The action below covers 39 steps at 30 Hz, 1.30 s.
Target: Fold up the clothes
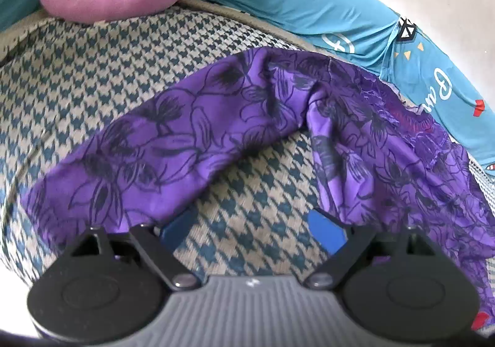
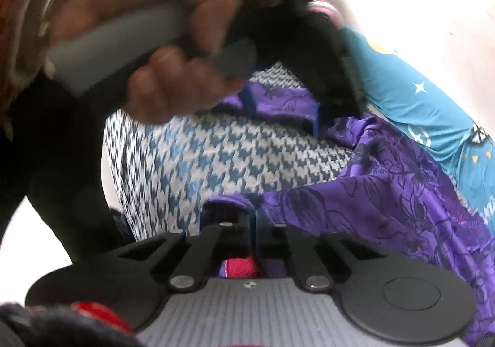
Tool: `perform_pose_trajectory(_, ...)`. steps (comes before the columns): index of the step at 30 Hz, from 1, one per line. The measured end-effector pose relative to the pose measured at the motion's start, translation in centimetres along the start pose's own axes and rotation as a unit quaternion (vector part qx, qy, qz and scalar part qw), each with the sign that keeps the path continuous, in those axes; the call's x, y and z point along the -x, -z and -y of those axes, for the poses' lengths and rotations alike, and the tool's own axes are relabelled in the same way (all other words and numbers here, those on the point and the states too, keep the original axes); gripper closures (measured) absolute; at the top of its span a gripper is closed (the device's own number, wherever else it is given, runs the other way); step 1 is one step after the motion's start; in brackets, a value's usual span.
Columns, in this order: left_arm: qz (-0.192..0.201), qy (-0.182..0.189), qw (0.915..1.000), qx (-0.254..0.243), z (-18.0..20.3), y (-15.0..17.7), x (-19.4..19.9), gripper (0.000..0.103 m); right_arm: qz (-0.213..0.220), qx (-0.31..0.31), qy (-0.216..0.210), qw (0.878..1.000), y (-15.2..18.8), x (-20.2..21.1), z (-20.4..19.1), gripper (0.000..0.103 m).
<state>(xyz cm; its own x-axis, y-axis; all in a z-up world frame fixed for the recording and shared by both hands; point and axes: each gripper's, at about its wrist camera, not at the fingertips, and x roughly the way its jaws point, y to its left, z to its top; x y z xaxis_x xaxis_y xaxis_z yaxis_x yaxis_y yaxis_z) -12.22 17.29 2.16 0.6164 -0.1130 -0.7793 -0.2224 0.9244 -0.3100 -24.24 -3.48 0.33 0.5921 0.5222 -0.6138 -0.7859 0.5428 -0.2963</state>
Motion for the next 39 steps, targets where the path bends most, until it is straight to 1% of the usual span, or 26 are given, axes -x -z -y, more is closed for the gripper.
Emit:
perform_pose_trajectory(2,0.003,0.001,1.0000,0.006,-0.4,0.3,0.4,0.015,0.026,-0.052,-0.024,0.998,-0.7,1.8,1.2,0.098)
perform_pose_trajectory(4,0.011,-0.001,0.9999,0.012,-0.8,0.6,0.9,0.007,0.060,-0.101,-0.036,0.992,-1.1,3.9,2.4,0.098)
perform_pose_trajectory(6,0.021,-0.005,0.9996,0.015,-1.2,0.8,1.4,0.006,0.091,-0.147,-0.044,0.984,-1.0,6.0,3.7,0.098)
perform_pose_trajectory(8,0.021,-0.005,0.9997,0.014,-1.4,1.1,1.5,0.006,0.113,-0.186,-0.048,0.975,-0.6,7.8,4.8,0.098)
perform_pose_trajectory(9,0.018,-0.006,0.9997,0.012,-1.4,1.2,1.6,0.006,0.117,-0.197,-0.048,0.972,-0.3,8.4,5.1,0.098)
perform_pose_trajectory(11,0.014,-0.010,0.9998,0.008,-1.4,1.6,1.6,0.006,0.095,-0.196,-0.025,0.976,0.2,8.5,5.0,0.097)
perform_pose_trajectory(13,0.010,-0.011,0.9999,0.007,-1.4,2.1,1.6,0.006,0.052,-0.192,0.014,0.980,0.8,7.9,4.6,0.097)
perform_pose_trajectory(14,0.008,-0.010,0.9999,0.007,-1.3,2.3,1.6,0.006,0.030,-0.193,0.020,0.981,1.1,7.5,4.5,0.096)
perform_pose_trajectory(15,0.005,-0.010,0.9999,0.005,-1.2,2.6,1.5,0.006,0.011,-0.195,0.020,0.981,1.4,7.2,4.5,0.091)
perform_pose_trajectory(17,0.000,-0.010,0.9999,-0.004,-0.9,3.0,1.5,0.006,-0.011,-0.193,0.021,0.981,1.9,6.8,4.2,0.089)
perform_pose_trajectory(22,-0.008,-0.004,0.9997,-0.021,-0.1,3.9,1.3,0.005,-0.016,-0.187,0.019,0.982,2.4,7.6,3.3,0.088)
perform_pose_trajectory(25,-0.016,0.000,0.9994,-0.032,0.4,4.3,1.0,0.005,-0.029,-0.190,0.021,0.981,2.7,7.8,3.0,0.088)
perform_pose_trajectory(28,-0.018,-0.004,0.9986,-0.049,1.2,4.8,0.7,0.003,-0.027,-0.196,-0.003,0.980,3.0,8.0,2.5,0.088)
perform_pose_trajectory(30,-0.017,-0.008,0.9981,-0.059,1.5,5.0,0.6,0.003,-0.020,-0.196,-0.025,0.980,2.9,8.0,2.1,0.088)
perform_pose_trajectory(33,-0.016,-0.004,0.9978,-0.064,1.7,5.2,0.7,0.003,-0.007,-0.190,-0.052,0.980,2.7,8.1,1.3,0.088)
perform_pose_trajectory(35,-0.015,-0.003,0.9980,-0.062,1.7,5.2,0.7,0.003,0.001,-0.189,-0.061,0.980,2.4,8.0,0.8,0.086)
perform_pose_trajectory(39,-0.015,0.000,0.9983,-0.057,1.5,5.1,0.6,0.003,0.007,-0.195,-0.069,0.978,2.1,7.4,-0.1,0.073)
